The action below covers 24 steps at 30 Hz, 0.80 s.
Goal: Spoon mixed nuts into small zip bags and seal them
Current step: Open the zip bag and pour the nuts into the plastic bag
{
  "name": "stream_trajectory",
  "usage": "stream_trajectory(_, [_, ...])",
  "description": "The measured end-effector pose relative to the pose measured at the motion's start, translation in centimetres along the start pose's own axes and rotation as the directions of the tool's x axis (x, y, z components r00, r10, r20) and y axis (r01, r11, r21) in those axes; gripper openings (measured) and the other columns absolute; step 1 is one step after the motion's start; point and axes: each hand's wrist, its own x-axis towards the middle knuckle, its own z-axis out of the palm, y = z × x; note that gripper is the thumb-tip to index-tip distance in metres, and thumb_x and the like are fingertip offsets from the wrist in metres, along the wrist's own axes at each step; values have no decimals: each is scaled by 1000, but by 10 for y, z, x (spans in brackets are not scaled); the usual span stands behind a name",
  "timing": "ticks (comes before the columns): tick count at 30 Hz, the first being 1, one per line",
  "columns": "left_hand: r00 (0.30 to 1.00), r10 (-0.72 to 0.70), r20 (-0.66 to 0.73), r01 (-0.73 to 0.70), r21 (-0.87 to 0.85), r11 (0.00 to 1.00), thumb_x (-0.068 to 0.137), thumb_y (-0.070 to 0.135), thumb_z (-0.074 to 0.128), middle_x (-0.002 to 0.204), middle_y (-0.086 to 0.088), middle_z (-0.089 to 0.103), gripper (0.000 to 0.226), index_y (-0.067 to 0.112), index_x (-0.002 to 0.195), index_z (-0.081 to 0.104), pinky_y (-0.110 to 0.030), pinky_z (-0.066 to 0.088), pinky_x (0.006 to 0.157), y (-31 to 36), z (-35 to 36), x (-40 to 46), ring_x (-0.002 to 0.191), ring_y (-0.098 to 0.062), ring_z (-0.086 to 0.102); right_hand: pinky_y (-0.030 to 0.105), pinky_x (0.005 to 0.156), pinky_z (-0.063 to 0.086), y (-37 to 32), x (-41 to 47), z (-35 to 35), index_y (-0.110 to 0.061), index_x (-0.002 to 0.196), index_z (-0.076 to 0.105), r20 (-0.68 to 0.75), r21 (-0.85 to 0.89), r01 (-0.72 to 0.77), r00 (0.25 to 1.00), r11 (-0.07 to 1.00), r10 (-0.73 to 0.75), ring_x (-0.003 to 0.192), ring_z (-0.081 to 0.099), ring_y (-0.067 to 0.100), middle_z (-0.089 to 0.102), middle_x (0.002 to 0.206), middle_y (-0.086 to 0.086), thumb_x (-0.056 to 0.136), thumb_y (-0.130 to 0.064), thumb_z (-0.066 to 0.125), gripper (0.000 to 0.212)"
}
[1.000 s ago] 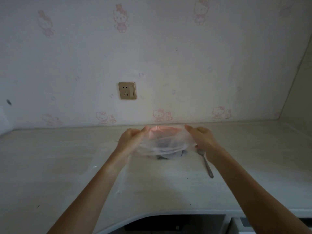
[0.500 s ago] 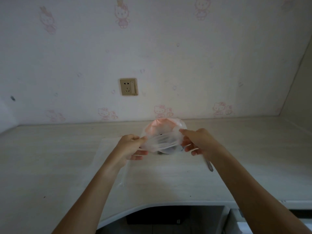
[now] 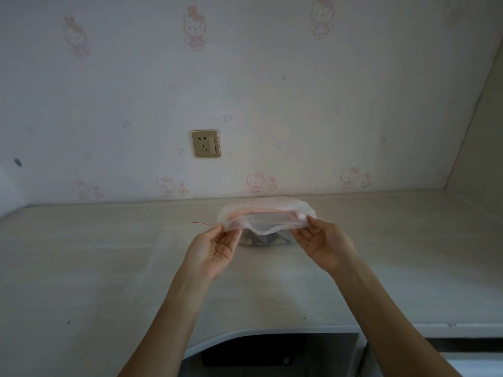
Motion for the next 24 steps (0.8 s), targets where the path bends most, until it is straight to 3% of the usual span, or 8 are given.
stream_trajectory(3, [1000,3,7,-3,-38,999,108,8,44,111,-24,75,28,-10,116,64,-47,62,84,-11,0,1,101,-32,75,43,84,62,2,3,-2,7,110,64,6,118,18,1000,993,-19,88,79,28,78,100,20,107,-3,35,31])
stream_trajectory(6, [1000,25,1,-25,-12,1000,96,2,53,90,-15,73,17,-4,106,65,-38,65,75,-21,2,5,83,-22,71,41,85,61,8,7,1,6,107,63,-64,155,51,997,987,-41,82,73,26,73,90,17,104,1,33,31])
stream_trajectory(11, [991,126,-44,-119,131,984,85,-9,47,78,-11,68,18,4,84,59,-30,57,61,-26,4,13,57,-18,69,29,53,53,14,17,6,-8,84,51,-153,40,33,988,999,-26,65,44,23,45,78,14,97,-3,31,25])
stream_trajectory(15, [959,266,-97,-208,394,895,87,-8,46,82,-13,75,21,5,75,59,-33,60,70,-27,-3,15,74,-23,75,29,52,55,15,20,3,-11,87,50,-191,-179,2,981,984,-37,61,43,21,44,71,8,99,-12,35,19])
stream_trajectory(17, [934,347,-82,-259,511,819,93,-2,54,93,-15,78,14,4,85,63,-33,62,68,-24,-9,13,84,-24,76,33,56,59,12,15,2,-5,88,55,-191,-296,3,980,955,-63,62,56,23,56,73,12,98,-8,39,20])
stream_trajectory(19, [890,454,-41,-344,592,729,98,6,58,107,-15,76,14,13,110,62,-36,63,68,-19,-14,10,90,-25,77,40,67,62,10,11,-1,-3,111,60,-202,-405,55,968,913,-148,81,71,31,69,97,18,99,-6,42,21])
stream_trajectory(21, [833,552,21,-422,670,611,98,8,63,115,-11,71,30,24,123,58,-41,64,74,-15,-15,7,99,-27,75,45,76,63,10,6,-2,-18,121,57,-204,-488,172,931,855,-304,94,72,34,71,108,18,97,-6,44,30])
stream_trajectory(24, [807,577,121,-462,738,492,99,17,68,118,-5,71,29,25,126,63,-36,64,73,-15,-8,3,97,-22,76,37,71,63,17,-3,1,-35,112,62,-50,-652,316,889,689,-455,90,70,26,72,105,9,92,-17,52,28])
